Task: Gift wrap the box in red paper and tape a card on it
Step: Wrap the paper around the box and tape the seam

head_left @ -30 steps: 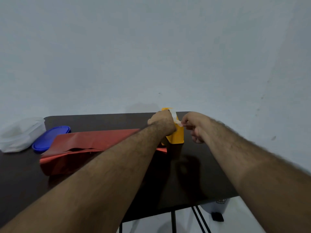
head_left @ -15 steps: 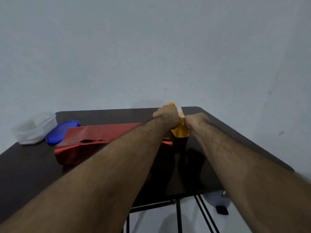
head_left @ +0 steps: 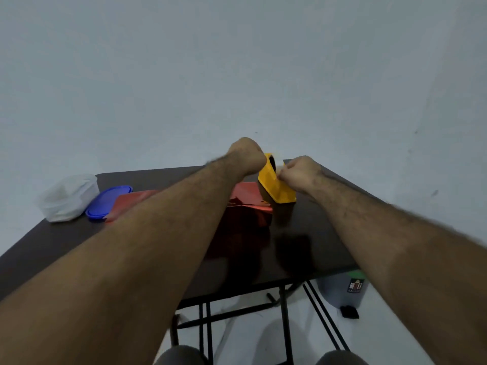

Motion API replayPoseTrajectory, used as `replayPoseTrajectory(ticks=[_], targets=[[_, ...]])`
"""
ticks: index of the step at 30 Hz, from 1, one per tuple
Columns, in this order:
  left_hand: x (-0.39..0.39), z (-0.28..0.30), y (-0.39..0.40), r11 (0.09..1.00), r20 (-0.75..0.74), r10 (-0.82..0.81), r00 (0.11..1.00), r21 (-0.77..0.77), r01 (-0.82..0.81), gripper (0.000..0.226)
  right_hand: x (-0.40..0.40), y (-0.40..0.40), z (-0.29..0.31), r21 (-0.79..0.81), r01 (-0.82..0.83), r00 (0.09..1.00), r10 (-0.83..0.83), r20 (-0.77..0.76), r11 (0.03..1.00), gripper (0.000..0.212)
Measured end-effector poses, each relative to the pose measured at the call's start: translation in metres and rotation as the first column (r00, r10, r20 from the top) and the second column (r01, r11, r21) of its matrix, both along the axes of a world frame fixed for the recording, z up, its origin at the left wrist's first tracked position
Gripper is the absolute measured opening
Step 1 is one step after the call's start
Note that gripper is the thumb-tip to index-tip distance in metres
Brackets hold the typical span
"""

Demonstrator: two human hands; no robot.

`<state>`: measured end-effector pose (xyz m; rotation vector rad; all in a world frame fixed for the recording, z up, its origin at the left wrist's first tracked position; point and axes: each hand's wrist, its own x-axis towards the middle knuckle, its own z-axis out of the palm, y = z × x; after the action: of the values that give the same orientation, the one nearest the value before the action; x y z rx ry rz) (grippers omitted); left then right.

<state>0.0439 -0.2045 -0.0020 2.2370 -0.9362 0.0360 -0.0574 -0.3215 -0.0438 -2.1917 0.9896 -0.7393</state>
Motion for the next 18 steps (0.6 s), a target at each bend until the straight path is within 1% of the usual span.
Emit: replayPoseTrajectory(ticks=[1,2,4,6,9,12,15,18], targets=[[0.003,0.005,0.008,1.000,-0.067,0.001,0.998,-0.030,-0.003,0.008,-0.005,0.001,0.004,-0.002,-0.071,0.997,0.071,-0.027,0.997,0.017],[0.004,0.009,0.014,0.999,-0.141,-0.011,0.990,-0.050,0.004,0.006,-0.005,0.000,0.006,-0.033,-0.107,0.994,0.107,-0.011,0.994,0.013],[0.007,0.018,0.038,1.000,-0.251,-0.021,0.968,-0.017,0.017,0.013,-0.006,0.009,0.014,-0.117,-0.209,0.978,0.207,-0.030,0.971,0.019],[0.008,0.027,0.067,0.999,-0.304,-0.024,0.952,0.015,0.030,0.020,-0.004,0.026,0.024,-0.189,-0.295,0.955,0.291,-0.051,0.937,0.026],[0.007,0.035,0.103,0.999,-0.290,-0.025,0.957,0.036,0.037,0.023,0.001,0.048,0.036,-0.207,-0.379,0.925,0.368,-0.091,0.902,0.016],[0.005,0.040,0.140,0.998,-0.256,-0.028,0.966,0.051,0.043,0.028,0.007,0.082,0.049,-0.238,-0.481,0.876,0.471,-0.099,0.844,0.016],[0.005,0.040,0.172,0.999,-0.246,-0.029,0.969,0.017,0.035,0.018,0.013,0.114,0.058,-0.247,-0.545,0.838,0.527,-0.142,0.801,0.014],[0.009,0.033,0.207,0.997,-0.257,-0.055,0.965,-0.057,0.042,0.007,0.022,0.143,0.059,-0.222,-0.582,0.813,0.568,-0.130,0.782,0.014]])
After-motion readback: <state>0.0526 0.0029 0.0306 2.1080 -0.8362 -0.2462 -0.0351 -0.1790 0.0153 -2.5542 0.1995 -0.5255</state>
